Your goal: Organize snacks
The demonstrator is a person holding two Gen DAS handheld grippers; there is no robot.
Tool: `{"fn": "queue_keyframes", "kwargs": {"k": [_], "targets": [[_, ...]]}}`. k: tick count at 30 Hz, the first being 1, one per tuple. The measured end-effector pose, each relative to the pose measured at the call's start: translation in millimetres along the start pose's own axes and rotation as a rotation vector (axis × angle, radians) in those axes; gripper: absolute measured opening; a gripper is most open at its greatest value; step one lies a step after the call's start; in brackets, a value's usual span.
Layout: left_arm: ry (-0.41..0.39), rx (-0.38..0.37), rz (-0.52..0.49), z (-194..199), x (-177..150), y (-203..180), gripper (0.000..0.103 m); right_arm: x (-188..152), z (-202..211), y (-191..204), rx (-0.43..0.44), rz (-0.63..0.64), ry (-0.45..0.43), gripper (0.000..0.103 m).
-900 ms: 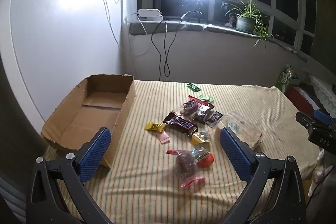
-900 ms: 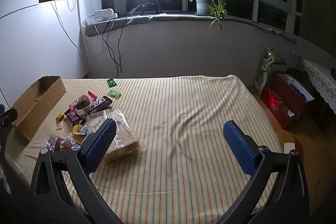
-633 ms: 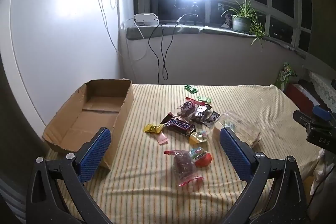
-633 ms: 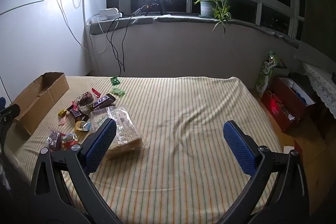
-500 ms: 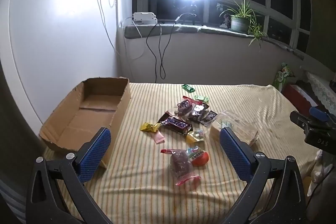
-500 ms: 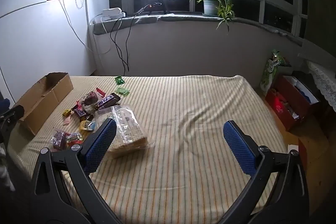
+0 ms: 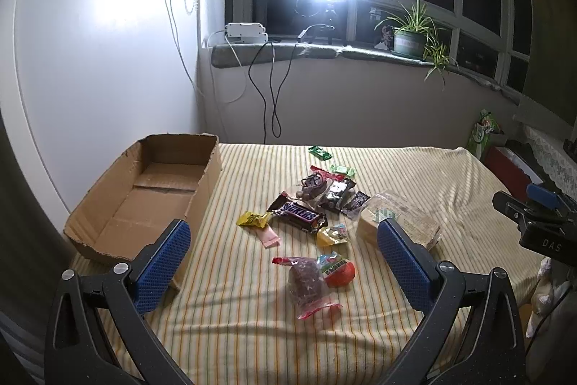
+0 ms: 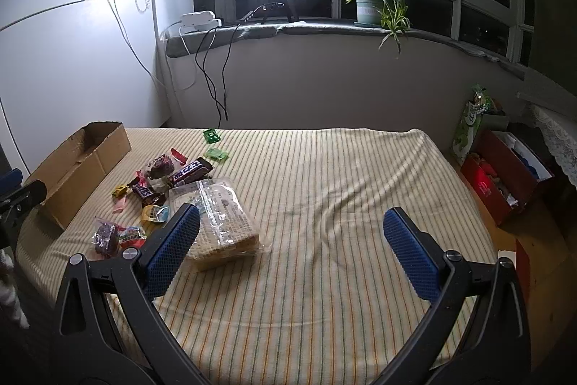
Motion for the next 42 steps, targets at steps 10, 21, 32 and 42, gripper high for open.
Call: {"fn": "queue_keyframes", "kwargs": {"k": [10,21,32,42], "targets": [[-0.003,0.001,-0.006,-1.5,-0.2,-1.4,0.103,0.4,-3.8,2.8,0.007,0.005,0.003,0.103],[-0.005,0.0,-0.003,-2.4,0.4,-2.1,0.103,0.5,-3.7,4.0,0.015,0.006,0.003,0.103],[-0.006,0.0,-0.002,-2.1,-0.7,-2.0,0.103,0.3,-3.5,3.6,0.016,0.005,0.004,0.103],[-0.004,-0.003,-0.002,-2.5,-1.2,-4.5,0.103,0.3,-4.4,3.5,0.016,0.004,0.006,0.103]]}}
Point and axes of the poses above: each gripper's, at about its wrist camera, not at the fingertips, and z roughly against the way its jaws point, y to its left, x to its top, the point moved 1 cm from there along -z, roughly the way its jaws point, and after that the axes turned 7 degrees about x, right-handed, at the moved point
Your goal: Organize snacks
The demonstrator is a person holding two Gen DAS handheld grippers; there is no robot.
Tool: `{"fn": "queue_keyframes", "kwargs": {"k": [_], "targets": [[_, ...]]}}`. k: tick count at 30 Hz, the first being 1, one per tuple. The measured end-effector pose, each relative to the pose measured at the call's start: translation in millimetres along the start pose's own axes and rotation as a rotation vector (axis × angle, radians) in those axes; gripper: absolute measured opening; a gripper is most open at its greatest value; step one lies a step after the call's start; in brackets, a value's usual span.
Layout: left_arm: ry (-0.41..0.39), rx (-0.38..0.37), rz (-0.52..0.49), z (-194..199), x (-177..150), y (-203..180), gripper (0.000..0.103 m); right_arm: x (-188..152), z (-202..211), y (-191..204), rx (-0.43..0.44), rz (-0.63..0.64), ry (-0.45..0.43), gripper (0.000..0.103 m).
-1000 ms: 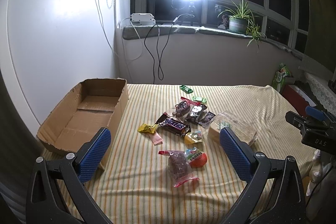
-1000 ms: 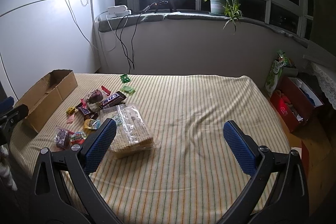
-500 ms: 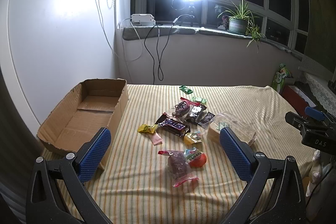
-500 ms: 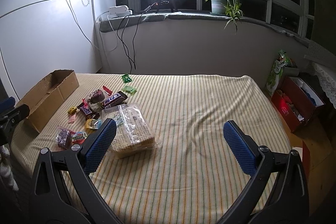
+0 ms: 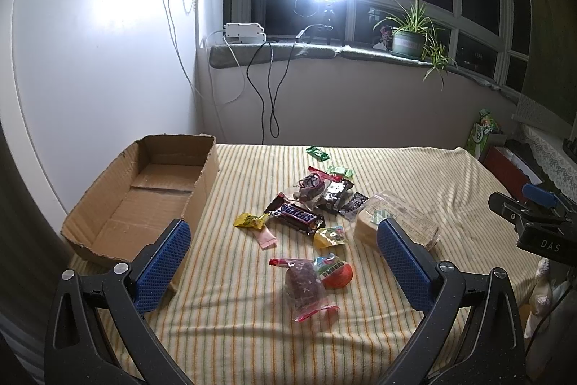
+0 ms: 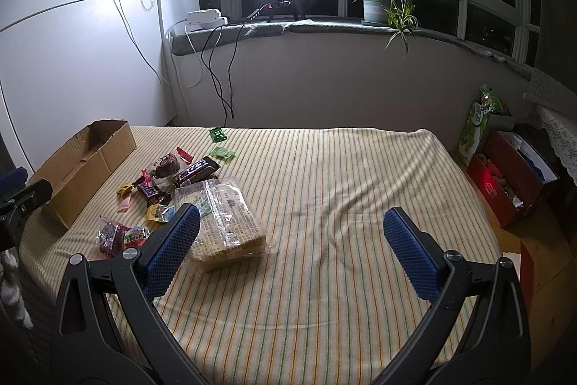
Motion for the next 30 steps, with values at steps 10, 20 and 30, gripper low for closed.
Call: {"fn": "queue_keyframes", "kwargs": {"k": [10,20,30], "targets": [[0.008,-0.005,0.002,-1,3,-3,0.103,4,-3,-2,0.036,-0.005,0.015,0.103],[0.013,-0.029,-0.006,-2,8,-9,0.1,11,-9,-4,0.084,-0.008,0.037,0.1],[0.106,-0.153,0.009,-20,0,-24,0.078,11,-36,-11,0.214,-0.006,0.148,0.075]]}}
Point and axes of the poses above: each gripper's, at about its wrist camera, not at the fingertips, and z roughly against the way its jaws point, y to its left, x to its top, the point moved 1 cm from there along -z, roughly the way its jaws point, and after that the axes turned 7 degrees about x, right-handed, at the moved point
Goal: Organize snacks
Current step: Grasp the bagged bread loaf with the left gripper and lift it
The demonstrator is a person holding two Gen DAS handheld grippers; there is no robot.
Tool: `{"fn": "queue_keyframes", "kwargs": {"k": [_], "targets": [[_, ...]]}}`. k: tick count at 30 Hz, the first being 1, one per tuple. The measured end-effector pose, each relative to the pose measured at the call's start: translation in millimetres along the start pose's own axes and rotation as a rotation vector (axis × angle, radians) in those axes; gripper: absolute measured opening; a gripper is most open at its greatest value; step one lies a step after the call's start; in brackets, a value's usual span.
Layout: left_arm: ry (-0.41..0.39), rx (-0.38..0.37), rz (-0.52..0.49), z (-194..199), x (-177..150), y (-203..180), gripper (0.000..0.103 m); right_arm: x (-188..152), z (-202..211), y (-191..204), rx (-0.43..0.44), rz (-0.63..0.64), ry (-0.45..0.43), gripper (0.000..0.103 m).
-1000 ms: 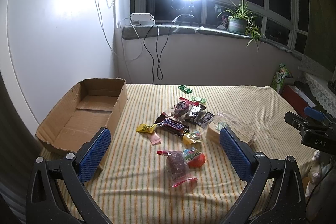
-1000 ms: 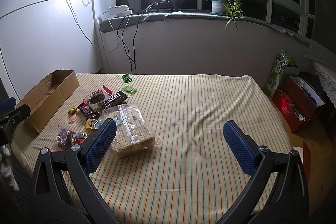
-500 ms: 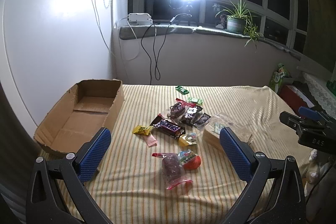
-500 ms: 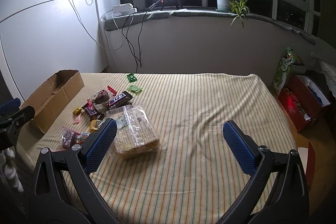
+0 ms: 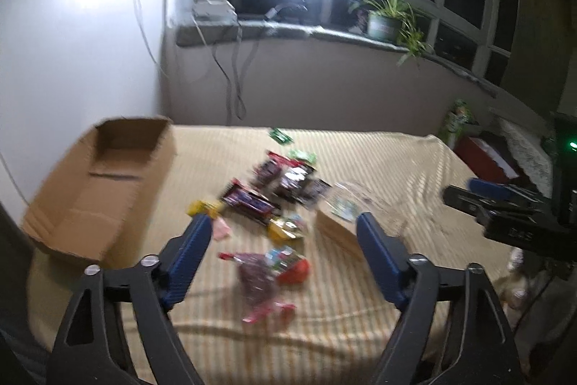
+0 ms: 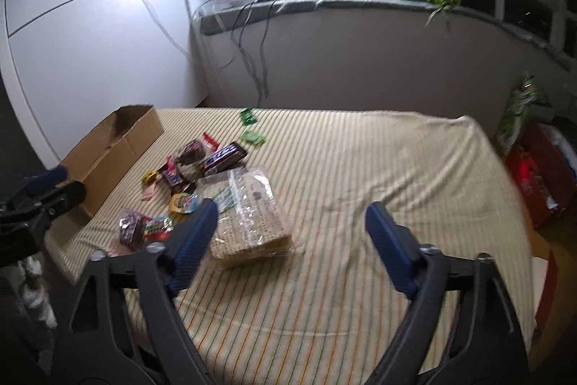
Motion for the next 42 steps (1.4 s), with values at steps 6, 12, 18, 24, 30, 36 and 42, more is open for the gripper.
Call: {"fn": "queue_keyframes", "kwargs": {"k": [6,12,18,24,30,36,42], "targets": [[0.098,-0.139,0.034,-20,-7,-15,0.065,-1,-34,-8,0.15,-0.026,0.128,0.063],[0.194,-0.251,0.062,-41,-11,-36,0.064,4,-64,-14,0.25,-0.049,0.221,0.063],[0.26,-0.289,0.069,-65,-12,-49,0.061,11,-95,-19,0.295,-0.079,0.307,0.063],[0.313,-0.317,0.09,-83,-15,-52,0.061,14,-112,-28,0.352,-0.132,0.376,0.066],[0.353,-0.341,0.112,-102,-17,-53,0.061,11,-125,-30,0.366,-0.141,0.422,0.07],[0.364,-0.347,0.107,-115,-19,-57,0.062,10,-135,-35,0.407,-0.189,0.448,0.07],[0.343,-0.334,0.09,-114,-16,-59,0.062,9,-134,-31,0.415,-0.184,0.449,0.065]]}}
Point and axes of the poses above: each gripper's, at about its wrist camera, not at the fingertips, and z roughly against the way its jaws point, y to its left, x to its top, the point moved 1 cm from there along -z, roughly the way its jaws point, and after that the axes turned 7 degrees about x, right-handed, at the moved point
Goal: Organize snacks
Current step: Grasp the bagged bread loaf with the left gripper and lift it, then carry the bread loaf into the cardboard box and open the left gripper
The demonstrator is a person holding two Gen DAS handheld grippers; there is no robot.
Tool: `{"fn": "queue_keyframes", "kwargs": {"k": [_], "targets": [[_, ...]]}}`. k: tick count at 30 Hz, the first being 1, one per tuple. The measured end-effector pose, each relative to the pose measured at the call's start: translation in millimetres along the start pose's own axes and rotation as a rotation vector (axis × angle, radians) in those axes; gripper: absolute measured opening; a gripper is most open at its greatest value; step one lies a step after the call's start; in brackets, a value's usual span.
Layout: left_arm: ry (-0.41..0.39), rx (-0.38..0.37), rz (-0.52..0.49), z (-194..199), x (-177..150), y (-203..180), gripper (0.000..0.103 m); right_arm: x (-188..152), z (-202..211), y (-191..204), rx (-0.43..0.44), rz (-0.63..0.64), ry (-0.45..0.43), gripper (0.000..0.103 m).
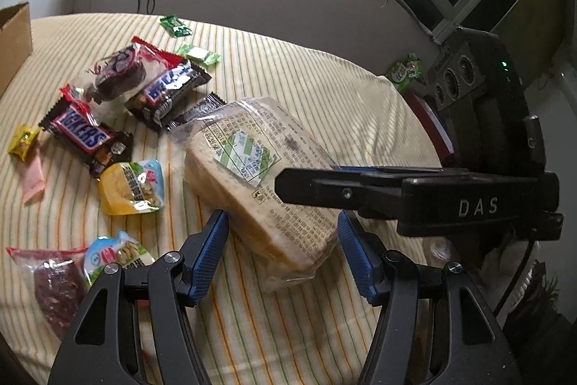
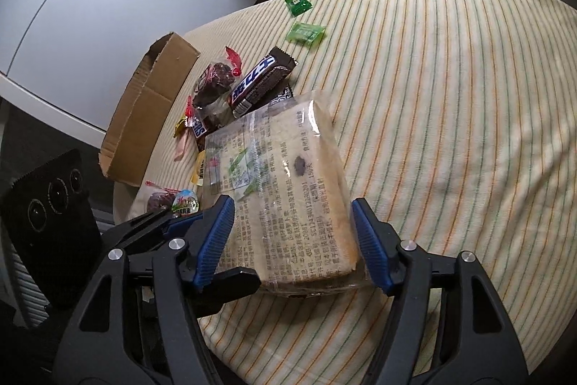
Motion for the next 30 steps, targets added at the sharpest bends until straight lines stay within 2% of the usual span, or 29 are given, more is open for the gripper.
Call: {"fn": "queue_keyframes", "kwargs": {"k": [3,6,18,24,30], "targets": [[-0.015,0.016,-0.007,2,2,1,0.062,-1,1,3,0.007,-0.004,-0.003,0.058],[-0.017,0.019,-0.012,4,2,3,0.062,-3,2,6,0.008,-0.013,-0.008,0.054],[-0.132,0.062,-0.046,50,8,13,0.062,7,12,60,0.001,0.08,-0.056,0.054],[-0.204,0.108,-0.026,83,9,36,0.062,19,2,101,0.032,0.143,-0.064,0.054],[-0.264,0.164,0.02,114,7,71,0.062,36,-26,146,0.074,0.208,-0.048,0.054]]}}
Point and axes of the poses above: each gripper's, at about its wrist camera, not at the fingertips, and z roughly against the way its jaws point, y to its left, x to its top, the point moved 1 cm from there along -z, roughly the way its jaws point, and after that the axes turned 7 degrees about x, right-handed, at the moved point
